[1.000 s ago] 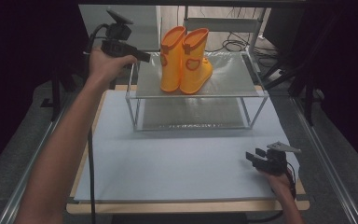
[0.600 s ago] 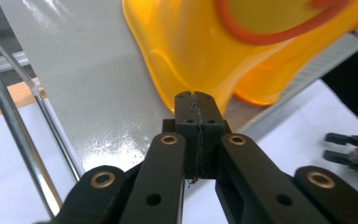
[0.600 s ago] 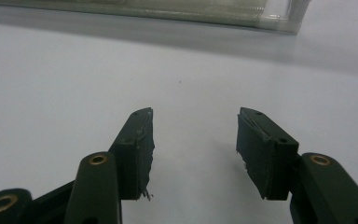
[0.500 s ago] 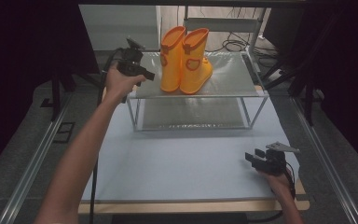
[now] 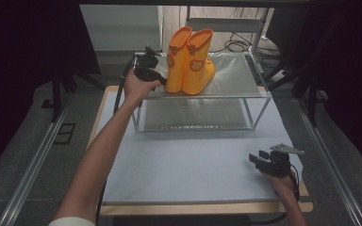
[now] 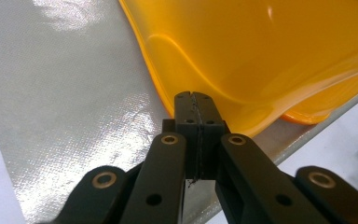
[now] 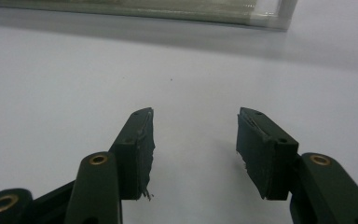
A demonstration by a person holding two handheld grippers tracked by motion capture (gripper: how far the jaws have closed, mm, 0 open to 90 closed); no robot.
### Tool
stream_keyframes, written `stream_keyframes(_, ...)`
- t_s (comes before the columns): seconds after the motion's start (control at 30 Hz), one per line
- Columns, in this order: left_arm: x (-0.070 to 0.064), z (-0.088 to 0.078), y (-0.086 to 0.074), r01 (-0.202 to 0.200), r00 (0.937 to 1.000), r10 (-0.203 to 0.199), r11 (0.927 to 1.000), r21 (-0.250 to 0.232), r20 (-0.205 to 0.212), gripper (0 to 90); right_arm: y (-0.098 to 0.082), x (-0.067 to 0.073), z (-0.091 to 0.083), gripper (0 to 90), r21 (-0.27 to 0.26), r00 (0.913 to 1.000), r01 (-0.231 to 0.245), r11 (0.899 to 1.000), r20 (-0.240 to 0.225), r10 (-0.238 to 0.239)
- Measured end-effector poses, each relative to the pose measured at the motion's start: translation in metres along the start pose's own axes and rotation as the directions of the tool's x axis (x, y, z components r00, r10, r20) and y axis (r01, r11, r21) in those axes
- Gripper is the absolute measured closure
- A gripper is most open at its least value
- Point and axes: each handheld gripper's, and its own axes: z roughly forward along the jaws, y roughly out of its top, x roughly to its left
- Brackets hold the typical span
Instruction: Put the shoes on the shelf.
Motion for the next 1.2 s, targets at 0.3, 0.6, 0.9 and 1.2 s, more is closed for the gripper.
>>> stream_keyframes(0.3,-0.008,-0.002,0.002,0.0,0.9998,0.0,0.9999,-0.01,0.02,90.0,0.002,0.005,0.002,46.2,-0.007,0.9999,0.008,1.0,-0.007,-0.008)
stream_keyframes(0.6,-0.03,0.003,0.005,-0.023,0.9973,0.023,0.9997,-0.009,0.069,90.0,0.003,0.005,0.001,46.3,-0.011,0.9999,0.01,1.0,-0.01,-0.01)
stream_keyframes(0.9,-0.038,0.006,0.007,-0.031,0.995,0.032,0.9995,-0.01,0.095,90.0,0.003,0.006,0.0,46.4,-0.013,0.9998,0.011,1.0,-0.014,-0.012)
stream_keyframes(1.2,-0.026,0.009,-0.003,-0.042,0.9985,0.041,0.9983,0.039,0.036,88.4,0.003,0.005,0.0,46.4,-0.015,0.9999,0.008,1.0,-0.014,-0.008)
